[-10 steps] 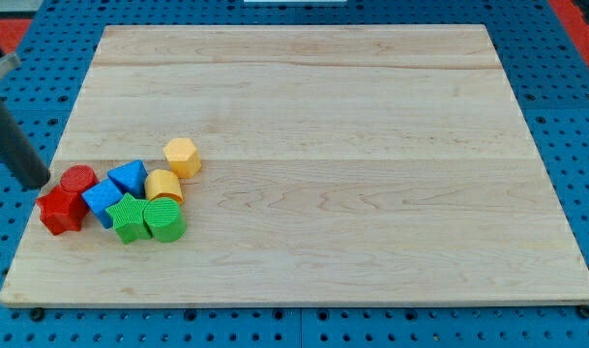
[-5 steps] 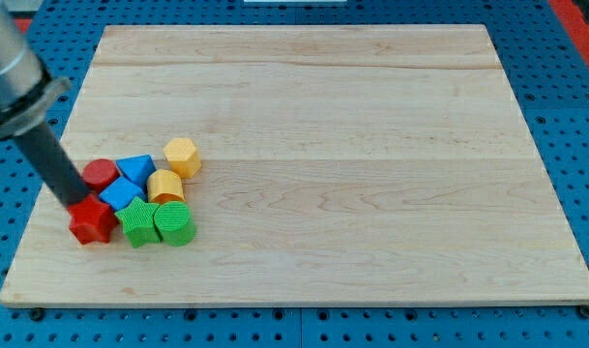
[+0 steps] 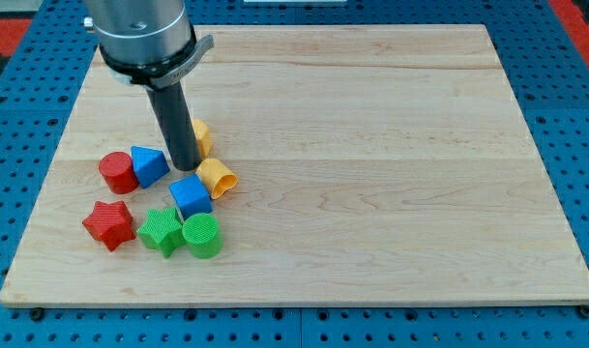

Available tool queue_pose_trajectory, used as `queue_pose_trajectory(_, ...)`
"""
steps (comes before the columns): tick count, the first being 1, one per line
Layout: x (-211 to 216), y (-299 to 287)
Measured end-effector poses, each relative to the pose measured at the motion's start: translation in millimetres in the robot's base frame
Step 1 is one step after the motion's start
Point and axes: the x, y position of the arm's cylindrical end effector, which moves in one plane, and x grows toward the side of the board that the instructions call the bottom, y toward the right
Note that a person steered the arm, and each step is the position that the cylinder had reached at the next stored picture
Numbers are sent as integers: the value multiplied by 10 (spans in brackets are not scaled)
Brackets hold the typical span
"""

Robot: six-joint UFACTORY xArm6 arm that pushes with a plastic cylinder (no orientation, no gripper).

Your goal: Keep red circle at top right corner of the board

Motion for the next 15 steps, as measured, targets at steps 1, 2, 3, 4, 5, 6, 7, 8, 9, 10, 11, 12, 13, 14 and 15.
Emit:
queue_pose_trajectory(1,246,-193)
queue_pose_trajectory(2,362,-427)
queue_pose_trajectory(3,362,-802)
queue_pose_trajectory(4,362,-999)
queue_pose_trajectory(5,360,-1106)
queue_pose_trajectory(6,361,-1108)
queue_pose_trajectory(7,487,-1226)
queue_pose_trajectory(8,579,-1624)
queue_pose_trajectory(9,473,-1764)
queue_pose_trajectory(10,447,-1770)
queue_pose_trajectory(11,444,-1732)
queue_pose_trajectory(12,444,-1653)
queue_pose_trajectory(13,347,-1577)
queue_pose_trajectory(14,126,-1423)
queue_pose_trajectory(15,-50,-1024)
